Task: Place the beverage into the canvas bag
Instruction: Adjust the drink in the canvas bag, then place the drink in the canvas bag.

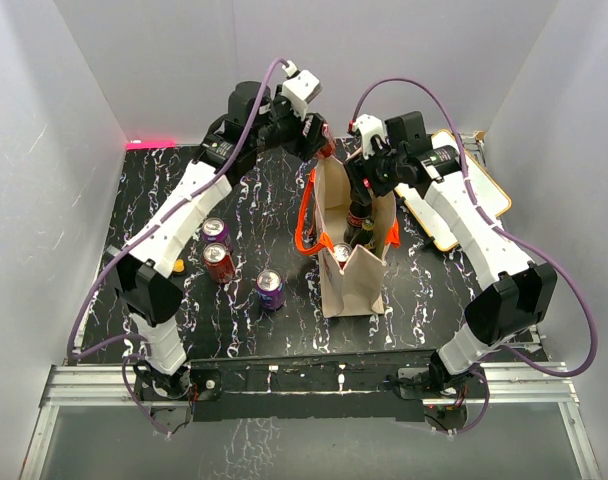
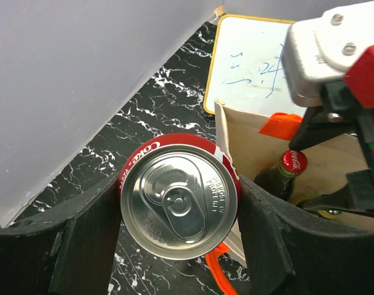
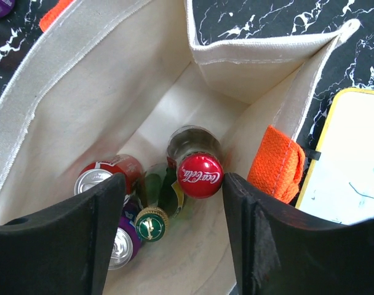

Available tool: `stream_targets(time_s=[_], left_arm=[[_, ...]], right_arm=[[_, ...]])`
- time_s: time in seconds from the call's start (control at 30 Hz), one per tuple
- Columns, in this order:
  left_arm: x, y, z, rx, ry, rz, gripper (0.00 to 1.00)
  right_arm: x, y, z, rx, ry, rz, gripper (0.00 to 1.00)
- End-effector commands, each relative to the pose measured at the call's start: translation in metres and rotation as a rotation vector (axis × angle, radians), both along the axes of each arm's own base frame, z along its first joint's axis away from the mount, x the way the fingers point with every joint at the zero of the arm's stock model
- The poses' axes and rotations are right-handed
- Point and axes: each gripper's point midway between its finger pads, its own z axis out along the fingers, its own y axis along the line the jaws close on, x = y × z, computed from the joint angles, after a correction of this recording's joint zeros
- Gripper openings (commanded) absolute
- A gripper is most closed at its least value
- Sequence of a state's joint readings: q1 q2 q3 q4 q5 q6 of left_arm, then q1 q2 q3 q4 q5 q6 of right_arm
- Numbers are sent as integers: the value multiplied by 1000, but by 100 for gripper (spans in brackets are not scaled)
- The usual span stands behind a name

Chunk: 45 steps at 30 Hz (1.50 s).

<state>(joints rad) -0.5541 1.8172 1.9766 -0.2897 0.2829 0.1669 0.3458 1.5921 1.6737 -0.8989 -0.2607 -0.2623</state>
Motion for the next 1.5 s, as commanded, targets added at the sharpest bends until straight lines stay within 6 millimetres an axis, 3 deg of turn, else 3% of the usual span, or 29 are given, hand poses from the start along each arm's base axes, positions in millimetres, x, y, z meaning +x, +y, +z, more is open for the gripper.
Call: stream_targets(time_s=[0.0, 0.3, 0.4, 0.57, 0.73, 0.93, 1.17, 1.47], left_arm=[[-45, 16, 114, -147, -240, -60, 0], [-79, 6, 109, -169, -177, -202, 0], [-89, 2, 104, -175, -137, -251, 0], [-108, -8, 79, -166, -18, -331, 0], [-110, -21, 63, -132, 70, -389, 0], [-112, -52, 34, -17, 182, -433, 0], [-120, -63, 4, 88, 223, -418, 0], [-106, -65, -31, 211, 210, -343, 0]], right_arm=[[5, 8, 54, 86, -141, 15, 69], [8, -1, 86, 146, -218, -50, 76], [13, -17, 99, 161, -257, -110, 76], [20, -48, 114, 159, -329, -219, 76], [26, -80, 118, 139, -370, -325, 76], [29, -115, 123, 152, -394, -419, 76], [12, -125, 115, 165, -398, -440, 76], [13, -132, 112, 182, -404, -444, 76]])
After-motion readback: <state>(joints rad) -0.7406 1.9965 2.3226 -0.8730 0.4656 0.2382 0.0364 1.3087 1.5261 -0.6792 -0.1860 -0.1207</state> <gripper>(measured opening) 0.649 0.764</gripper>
